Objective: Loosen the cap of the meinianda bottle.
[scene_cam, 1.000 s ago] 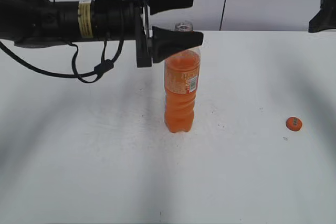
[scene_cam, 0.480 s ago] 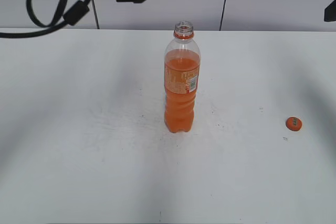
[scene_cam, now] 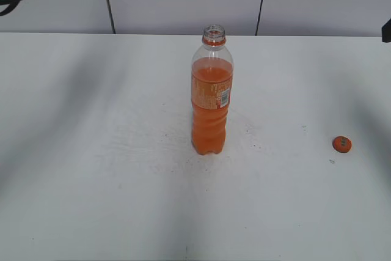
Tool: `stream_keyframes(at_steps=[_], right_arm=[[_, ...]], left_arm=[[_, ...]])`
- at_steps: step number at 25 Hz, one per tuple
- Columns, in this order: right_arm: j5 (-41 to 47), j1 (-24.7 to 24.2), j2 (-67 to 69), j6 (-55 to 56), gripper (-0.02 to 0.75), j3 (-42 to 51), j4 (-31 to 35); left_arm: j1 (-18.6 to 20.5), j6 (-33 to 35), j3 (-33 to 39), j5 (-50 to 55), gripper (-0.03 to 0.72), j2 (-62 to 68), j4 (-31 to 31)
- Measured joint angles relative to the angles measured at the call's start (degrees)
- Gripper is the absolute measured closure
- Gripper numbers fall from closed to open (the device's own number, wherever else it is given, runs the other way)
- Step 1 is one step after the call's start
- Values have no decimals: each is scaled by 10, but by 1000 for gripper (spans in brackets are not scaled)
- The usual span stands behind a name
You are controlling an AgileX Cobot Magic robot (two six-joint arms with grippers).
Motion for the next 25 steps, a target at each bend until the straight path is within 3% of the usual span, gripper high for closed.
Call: stream_keyframes(at_steps=[2,9,14,18,21,25], right_arm=[[16,0,-3,0,213,0,1],[54,0,-15,0,213,0,1],[101,0,-16,-7,213,0,-2],[138,0,-16,-9,213,0,-5],[160,0,-16,-9,213,0,-5],[187,0,-16,-9,213,0,-7]], left_arm=[[0,40,5,51,97,1,-98],[0,331,5,221,98,1,-479],[23,511,5,330,99,2,-668],[86,594,5,422,104,2,-753],[127,611,5,481,108,2,-766],[152,626,5,538,109,2,-769]])
